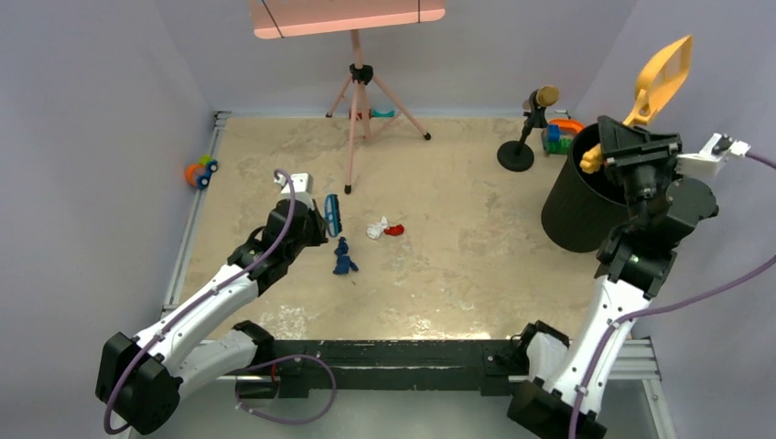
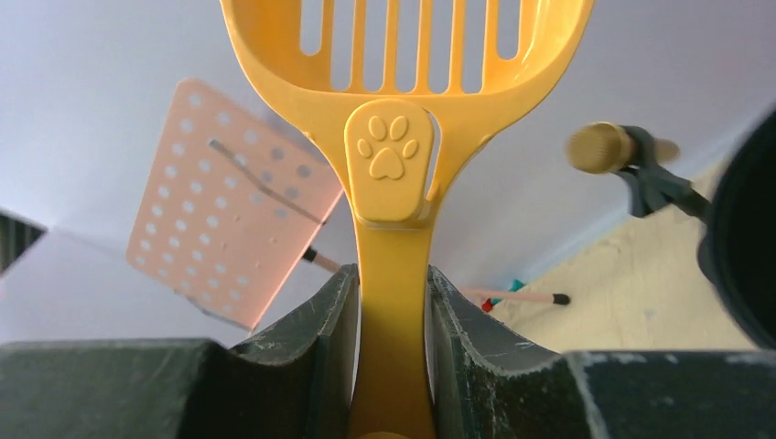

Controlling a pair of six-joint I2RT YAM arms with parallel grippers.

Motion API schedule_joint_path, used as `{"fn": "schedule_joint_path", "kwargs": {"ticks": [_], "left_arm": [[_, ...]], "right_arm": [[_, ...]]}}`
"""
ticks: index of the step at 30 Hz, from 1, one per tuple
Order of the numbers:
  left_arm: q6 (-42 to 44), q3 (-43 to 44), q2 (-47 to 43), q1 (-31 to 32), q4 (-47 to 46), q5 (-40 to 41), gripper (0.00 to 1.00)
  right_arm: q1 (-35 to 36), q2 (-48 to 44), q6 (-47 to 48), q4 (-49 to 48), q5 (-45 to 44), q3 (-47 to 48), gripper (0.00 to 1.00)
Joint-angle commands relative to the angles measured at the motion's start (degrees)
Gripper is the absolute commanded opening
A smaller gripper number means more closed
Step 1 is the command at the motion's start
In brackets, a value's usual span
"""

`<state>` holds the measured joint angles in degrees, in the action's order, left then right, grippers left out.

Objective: Sweep away the paper scraps from the table

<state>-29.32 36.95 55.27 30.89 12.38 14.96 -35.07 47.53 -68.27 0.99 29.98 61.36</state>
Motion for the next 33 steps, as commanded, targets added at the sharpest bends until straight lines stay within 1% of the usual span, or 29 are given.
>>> {"fn": "schedule_joint_path", "kwargs": {"ticks": [1, 3, 6, 9, 11, 13, 15, 17, 20, 23, 26, 28, 33], "left_arm": [[1.8, 0.1, 0.4, 0.3, -4.8, -3.1, 0.0], [2.3, 0.1, 1.3, 0.3, -6.4, -6.2, 0.0], [2.1, 0.5, 2.6, 0.3, -8.3, -10.1, 0.0], [-0.3, 3.7, 3.2, 0.2, -6.3, -13.6, 0.0], [-3.0, 6.0, 4.1, 0.3, -5.3, -16.9, 0.0], [-7.2, 7.9, 6.2, 0.3, -6.1, -20.8, 0.0], [-11.4, 9.7, 10.0, 0.3, -9.2, -24.9, 0.0], [-15.1, 12.4, 15.3, 0.3, -11.3, -28.1, 0.0], [-19.8, 18.8, 24.1, 0.5, -10.9, -31.8, 0.0], [-24.6, 23.6, 32.3, 1.2, -9.0, -32.6, 0.0], [-27.9, 27.3, 38.7, 1.9, -6.4, -30.3, 0.0], [-29.3, 29.0, 40.5, 2.0, -2.2, -26.2, 0.0], [-30.2, 31.1, 39.3, 2.0, 13.2, -13.1, 0.0]], "right_arm": [[11.4, 2.7, 21.3, 13.0, -8.7, 9.1, 0.0], [21.0, 5.0, 26.0, 15.6, -12.7, 11.7, 0.0], [31.1, 8.8, 31.1, 17.7, -15.7, 12.8, 0.0], [41.6, 13.2, 36.7, 20.4, -20.9, 12.6, 0.0], [46.7, 16.0, 40.0, 22.4, -24.6, 11.9, 0.0], [50.0, 18.3, 42.1, 23.6, -27.6, 10.2, 0.0], [51.9, 19.6, 43.5, 23.6, -29.7, 7.8, 0.0], [52.9, 20.2, 44.2, 23.3, -29.8, 5.5, 0.0], [53.9, 19.7, 45.1, 23.4, -32.2, 2.7, 0.0], [54.3, 18.1, 46.2, 24.0, -35.6, 0.1, 0.0], [54.4, 16.7, 47.0, 24.6, -37.6, -1.9, 0.0], [54.6, 15.9, 47.3, 24.7, -37.7, -3.3, 0.0], [54.6, 15.4, 47.4, 24.1, -38.4, -6.0, 0.0]]}}
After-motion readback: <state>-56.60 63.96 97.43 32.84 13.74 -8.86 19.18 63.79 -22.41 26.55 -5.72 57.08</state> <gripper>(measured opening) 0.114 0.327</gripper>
